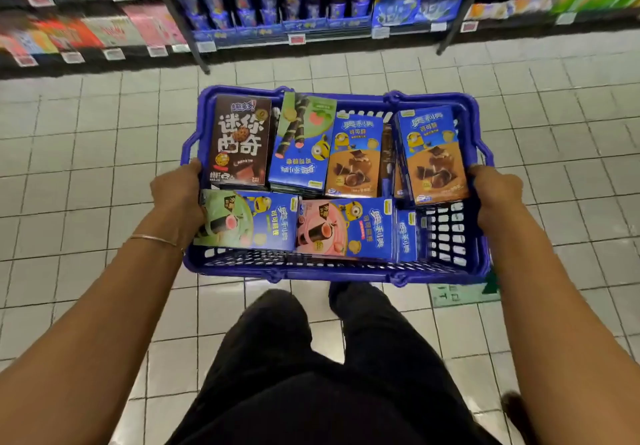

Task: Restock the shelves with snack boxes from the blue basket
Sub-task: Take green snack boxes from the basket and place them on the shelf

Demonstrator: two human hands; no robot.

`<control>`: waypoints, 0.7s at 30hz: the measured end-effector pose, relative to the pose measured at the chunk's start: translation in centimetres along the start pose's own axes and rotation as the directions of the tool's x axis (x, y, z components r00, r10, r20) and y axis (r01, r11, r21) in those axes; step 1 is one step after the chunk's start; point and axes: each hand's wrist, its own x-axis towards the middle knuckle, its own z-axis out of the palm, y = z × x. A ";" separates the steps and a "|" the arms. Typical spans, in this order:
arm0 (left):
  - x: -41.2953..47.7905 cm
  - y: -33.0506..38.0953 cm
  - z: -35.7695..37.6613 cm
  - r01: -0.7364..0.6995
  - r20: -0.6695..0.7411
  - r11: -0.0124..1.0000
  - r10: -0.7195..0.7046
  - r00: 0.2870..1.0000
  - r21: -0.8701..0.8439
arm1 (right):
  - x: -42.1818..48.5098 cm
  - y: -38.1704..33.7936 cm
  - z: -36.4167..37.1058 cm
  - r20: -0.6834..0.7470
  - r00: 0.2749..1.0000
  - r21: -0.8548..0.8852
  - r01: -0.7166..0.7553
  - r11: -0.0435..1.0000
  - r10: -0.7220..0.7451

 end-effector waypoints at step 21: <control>23.9 9.5 42.8 0.194 0.050 0.971 -0.203 0.978 0.137 | 41.4 -22.7 23.3 0.151 0.964 -0.204 -0.184 0.961 0.217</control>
